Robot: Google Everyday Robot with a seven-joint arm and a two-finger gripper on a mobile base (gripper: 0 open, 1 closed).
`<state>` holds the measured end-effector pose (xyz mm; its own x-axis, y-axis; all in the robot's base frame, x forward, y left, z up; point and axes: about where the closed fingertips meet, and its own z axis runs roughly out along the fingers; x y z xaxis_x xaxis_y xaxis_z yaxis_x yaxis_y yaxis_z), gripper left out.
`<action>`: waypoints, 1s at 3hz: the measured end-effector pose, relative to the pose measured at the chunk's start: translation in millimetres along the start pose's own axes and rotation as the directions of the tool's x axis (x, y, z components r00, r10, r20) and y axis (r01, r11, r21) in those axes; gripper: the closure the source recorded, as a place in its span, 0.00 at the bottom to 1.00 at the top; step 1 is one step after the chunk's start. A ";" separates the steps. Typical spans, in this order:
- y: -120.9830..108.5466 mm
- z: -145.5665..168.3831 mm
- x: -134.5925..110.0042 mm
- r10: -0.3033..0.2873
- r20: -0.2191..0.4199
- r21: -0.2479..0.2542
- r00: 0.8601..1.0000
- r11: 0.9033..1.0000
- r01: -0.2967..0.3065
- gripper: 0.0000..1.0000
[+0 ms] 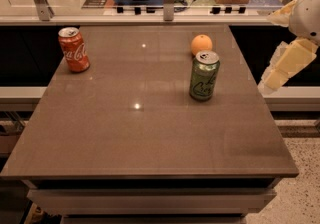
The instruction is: Move orange near coke can
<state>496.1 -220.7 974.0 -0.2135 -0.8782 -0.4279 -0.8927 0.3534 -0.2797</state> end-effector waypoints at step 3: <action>-62.8 50.0 11.8 0.143 0.252 0.093 0.957 0.981 -0.171 0.00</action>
Offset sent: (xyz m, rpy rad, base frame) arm 0.0882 -0.0277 -0.0262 0.2757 -0.1612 -0.1231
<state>569.5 -237.1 943.6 -0.2322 -0.7089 -0.6659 -0.8024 0.5266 -0.2808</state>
